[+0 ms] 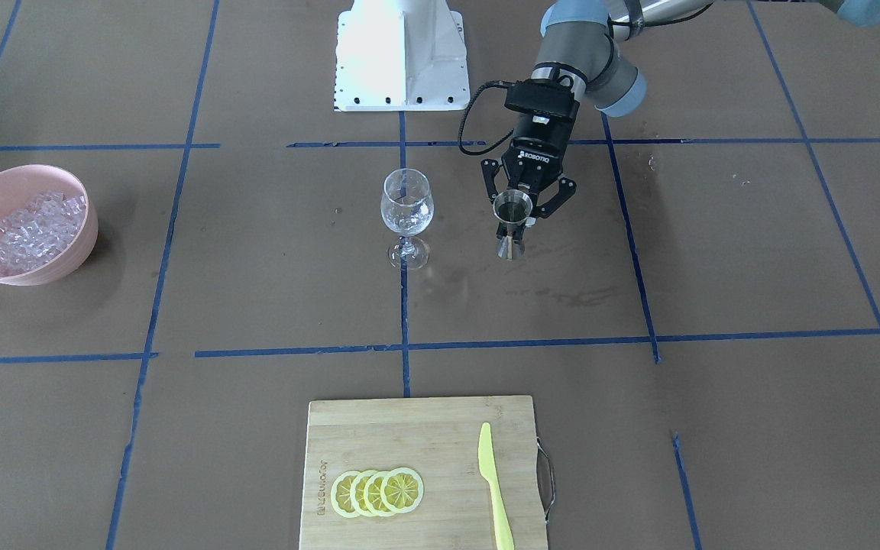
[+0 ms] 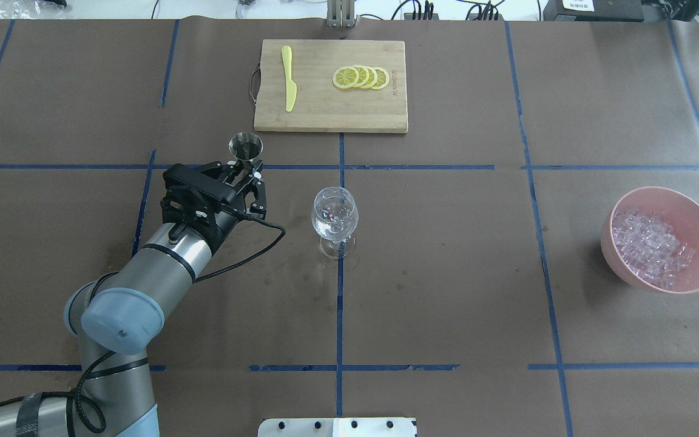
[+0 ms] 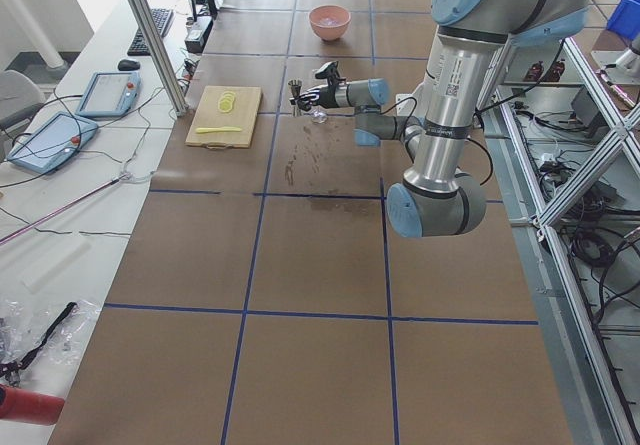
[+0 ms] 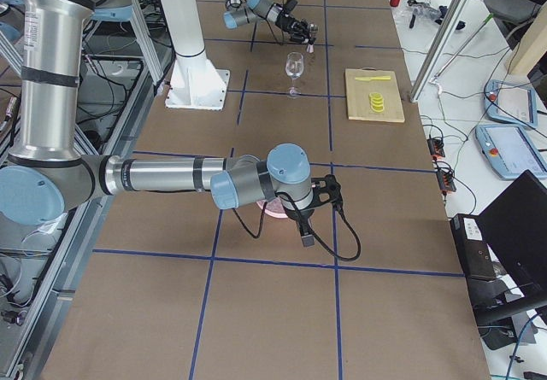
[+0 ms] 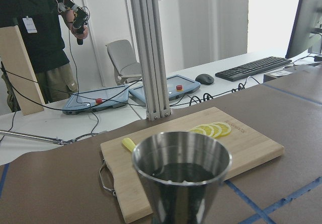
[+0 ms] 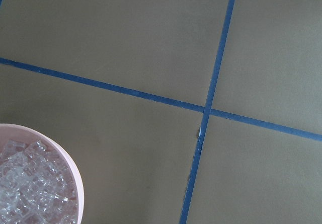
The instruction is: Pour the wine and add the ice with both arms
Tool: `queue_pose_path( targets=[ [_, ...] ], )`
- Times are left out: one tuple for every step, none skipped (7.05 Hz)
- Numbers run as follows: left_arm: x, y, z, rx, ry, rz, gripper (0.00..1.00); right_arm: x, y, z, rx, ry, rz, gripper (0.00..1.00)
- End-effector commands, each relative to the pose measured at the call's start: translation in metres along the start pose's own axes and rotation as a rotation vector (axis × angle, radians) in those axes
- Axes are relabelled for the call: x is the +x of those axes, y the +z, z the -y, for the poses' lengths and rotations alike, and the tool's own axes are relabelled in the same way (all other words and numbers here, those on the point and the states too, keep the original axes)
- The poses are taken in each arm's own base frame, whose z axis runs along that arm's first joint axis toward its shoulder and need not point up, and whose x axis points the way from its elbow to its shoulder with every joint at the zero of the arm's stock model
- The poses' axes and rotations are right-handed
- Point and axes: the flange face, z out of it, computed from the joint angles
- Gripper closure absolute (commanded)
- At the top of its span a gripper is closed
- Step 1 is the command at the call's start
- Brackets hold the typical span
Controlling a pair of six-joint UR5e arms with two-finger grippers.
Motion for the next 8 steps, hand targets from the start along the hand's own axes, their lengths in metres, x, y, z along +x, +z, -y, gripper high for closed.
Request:
queue_pose_path(
  targets=[
    [0.016, 0.001, 0.023, 0.050, 0.112, 0.046, 1.00, 0.001, 0.001, -0.001, -0.003, 0.003, -0.001, 0.00],
    [0.026, -0.002, 0.021, 0.055, 0.164, 0.050, 1.00, 0.002, 0.002, -0.003, -0.005, 0.005, -0.001, 0.00],
    [0.047, -0.009, 0.019, 0.072, 0.246, 0.074, 1.00, 0.003, 0.002, -0.004, -0.006, 0.008, -0.002, 0.00],
    [0.070, -0.024, 0.020, 0.092, 0.376, 0.101, 1.00, 0.004, 0.004, -0.004, -0.010, 0.010, -0.001, 0.00],
    [0.076, -0.026, 0.025, 0.098, 0.426, 0.104, 1.00, 0.005, 0.004, -0.004, -0.011, 0.011, -0.001, 0.00],
    [0.077, -0.023, 0.021, 0.081, 0.520, 0.114, 1.00, 0.005, 0.004, -0.004, -0.011, 0.011, -0.001, 0.00],
    [0.075, -0.024, 0.025, 0.084, 0.636, 0.150, 1.00, 0.005, 0.004, -0.004, -0.010, 0.013, -0.002, 0.00],
    [0.082, -0.027, 0.019, 0.076, 0.682, 0.149, 1.00, 0.006, 0.006, -0.005, -0.014, 0.014, -0.001, 0.00]
  ],
)
